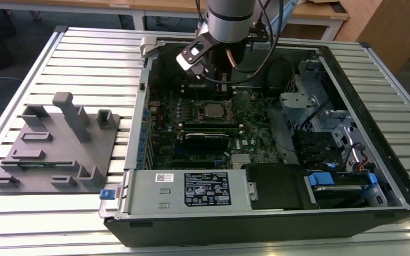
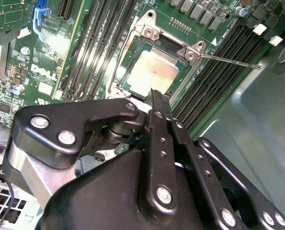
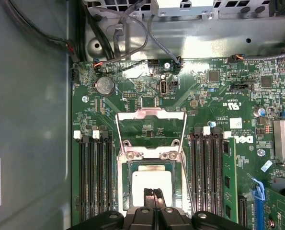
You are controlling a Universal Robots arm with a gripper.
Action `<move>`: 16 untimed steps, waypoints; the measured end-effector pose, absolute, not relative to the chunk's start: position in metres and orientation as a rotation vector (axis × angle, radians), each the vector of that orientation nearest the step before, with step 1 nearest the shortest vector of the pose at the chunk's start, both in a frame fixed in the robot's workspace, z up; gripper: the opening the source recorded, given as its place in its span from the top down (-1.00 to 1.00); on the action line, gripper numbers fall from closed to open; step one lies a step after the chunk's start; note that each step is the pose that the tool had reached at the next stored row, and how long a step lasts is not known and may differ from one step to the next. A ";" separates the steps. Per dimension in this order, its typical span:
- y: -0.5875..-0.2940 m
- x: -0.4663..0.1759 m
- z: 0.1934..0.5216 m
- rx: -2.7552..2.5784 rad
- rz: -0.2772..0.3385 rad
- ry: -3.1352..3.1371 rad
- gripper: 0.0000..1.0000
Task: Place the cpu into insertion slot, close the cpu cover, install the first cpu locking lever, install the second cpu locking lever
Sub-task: 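Close the cpu cover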
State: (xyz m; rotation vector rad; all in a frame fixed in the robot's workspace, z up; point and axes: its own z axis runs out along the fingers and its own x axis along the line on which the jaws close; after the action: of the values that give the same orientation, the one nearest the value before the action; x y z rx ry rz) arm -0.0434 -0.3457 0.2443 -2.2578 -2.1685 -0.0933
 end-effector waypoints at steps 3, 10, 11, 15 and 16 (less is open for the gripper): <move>-0.346 -0.042 0.244 -2.258 -0.093 -2.168 0.80; -0.346 -0.039 0.244 -2.258 -0.093 -2.168 0.80; -0.346 -0.038 0.244 -2.258 -0.093 -2.168 0.80; -0.346 -0.036 0.244 -2.258 -0.093 -2.168 0.80; -0.346 -0.036 0.244 -2.258 -0.093 -2.168 0.80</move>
State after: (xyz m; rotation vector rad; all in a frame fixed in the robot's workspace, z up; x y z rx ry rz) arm -0.0355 -0.3456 0.2443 -2.2579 -2.1684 -0.0933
